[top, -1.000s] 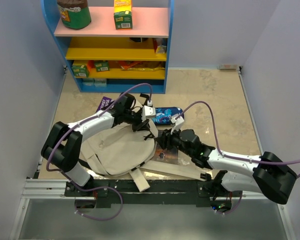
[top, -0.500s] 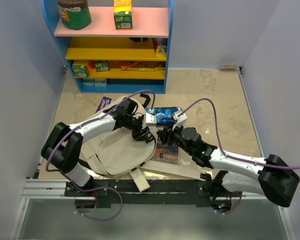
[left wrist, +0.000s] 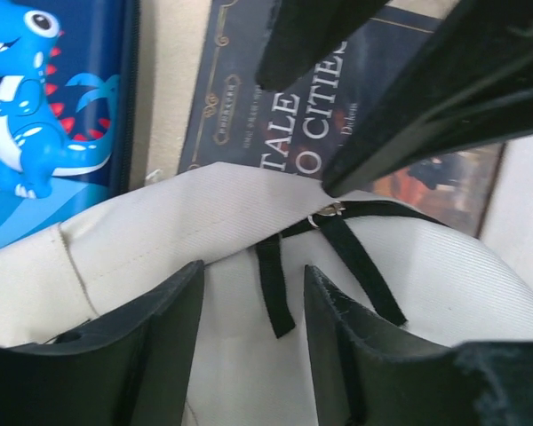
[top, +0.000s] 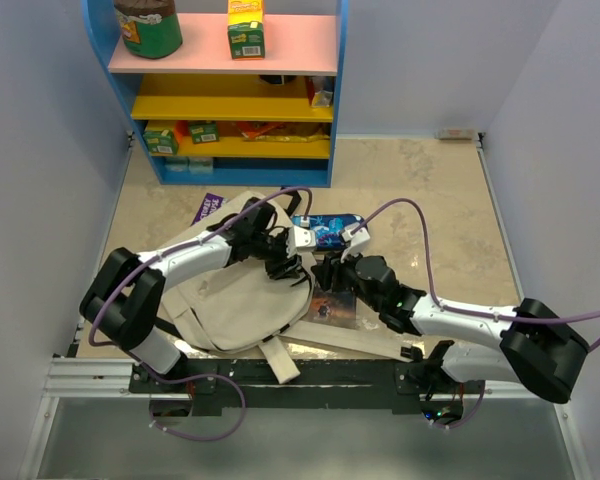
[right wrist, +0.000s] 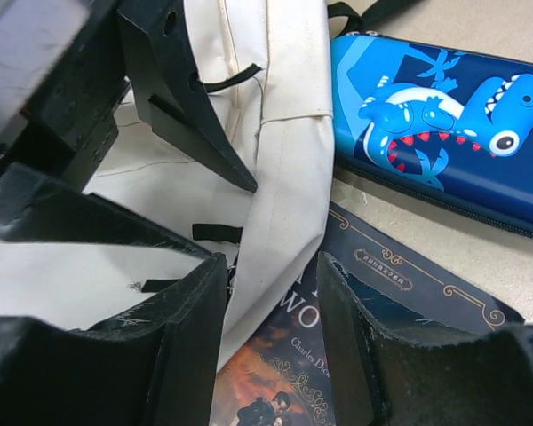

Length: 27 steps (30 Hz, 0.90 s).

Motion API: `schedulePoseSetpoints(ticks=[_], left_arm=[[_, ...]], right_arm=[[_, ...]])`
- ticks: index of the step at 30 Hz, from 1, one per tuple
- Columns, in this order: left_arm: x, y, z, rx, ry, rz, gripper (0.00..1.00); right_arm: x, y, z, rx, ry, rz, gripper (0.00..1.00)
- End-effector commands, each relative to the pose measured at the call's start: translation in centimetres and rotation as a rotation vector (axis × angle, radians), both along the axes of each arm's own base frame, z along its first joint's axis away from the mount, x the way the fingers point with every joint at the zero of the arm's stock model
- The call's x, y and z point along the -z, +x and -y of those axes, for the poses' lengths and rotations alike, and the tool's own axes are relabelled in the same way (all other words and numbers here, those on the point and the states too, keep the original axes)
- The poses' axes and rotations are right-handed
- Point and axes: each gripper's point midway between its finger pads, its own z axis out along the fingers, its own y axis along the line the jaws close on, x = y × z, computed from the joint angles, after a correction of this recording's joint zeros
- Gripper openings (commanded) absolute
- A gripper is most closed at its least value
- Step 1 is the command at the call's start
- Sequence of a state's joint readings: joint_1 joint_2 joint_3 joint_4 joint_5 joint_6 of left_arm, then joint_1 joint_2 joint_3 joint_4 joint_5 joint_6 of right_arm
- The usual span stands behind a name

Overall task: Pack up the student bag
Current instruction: Unzip the student bag at the center of the board.

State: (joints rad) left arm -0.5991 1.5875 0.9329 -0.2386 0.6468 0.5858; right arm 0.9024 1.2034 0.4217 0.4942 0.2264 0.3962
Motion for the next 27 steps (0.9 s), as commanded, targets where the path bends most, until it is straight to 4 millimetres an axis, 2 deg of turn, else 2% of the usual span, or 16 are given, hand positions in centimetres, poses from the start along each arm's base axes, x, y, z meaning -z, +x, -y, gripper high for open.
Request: schedulePoseSetpoints(ticks=[1,4,6,8,9,11,13,18,21,22,27], left_arm=[[-0.4,1.9,0.3,-0.042,0.004,0.085,0.49],[-1.1,-0.5,0.1,0.043,-0.005,0.032,0.47],[-2.2,-1.7,0.0,0.083,-0.032,0.026,0.48],[-2.3,-3.1,-0.5,0.121,-0.033,0.006,0.48],[-2.8,-3.5,-0.6,0.131,-0.039,0.011,0.49],[-3.2,-4.0,-1.0,0.131,-0.036,0.000,0.50],[-3.3,-3.8,-1.3,0.100,-0.028,0.016,0.50],[-1.8,-0.4,-2.3,-0.083,0.035,0.063,0.53],[-0.7,1.2,-2.4,-0.155,0.068,0.061,0.53],[-0.5,1.7,-2.3,-0.179,0.071,0.058,0.53],[1.1,3.9,-2.3,-0.246,0.117,0.074,0.52]], right_arm=[[-2.3,0.8,-0.4,0.030,0.070,0.047,0.48],[-2.2,1.6,-0.9,0.037,0.033,0.046,0.48],[-0.8,2.1,-1.3,0.035,-0.028,0.022,0.48],[-0.5,2.6,-1.8,0.033,-0.052,0.011,0.47],[0.3,2.7,-1.9,0.033,-0.070,-0.005,0.47],[0.6,2.6,-2.2,0.024,-0.080,-0.009,0.46],[1.3,2.5,-2.4,0.017,-0.105,-0.021,0.45],[2.4,1.9,-2.9,-0.007,-0.177,-0.025,0.43],[3.3,0.9,-3.2,-0.019,-0.224,-0.036,0.38],[3.2,0.1,-3.6,-0.030,-0.221,-0.036,0.38],[3.7,-2.0,-3.0,-0.023,-0.199,-0.050,0.38]])
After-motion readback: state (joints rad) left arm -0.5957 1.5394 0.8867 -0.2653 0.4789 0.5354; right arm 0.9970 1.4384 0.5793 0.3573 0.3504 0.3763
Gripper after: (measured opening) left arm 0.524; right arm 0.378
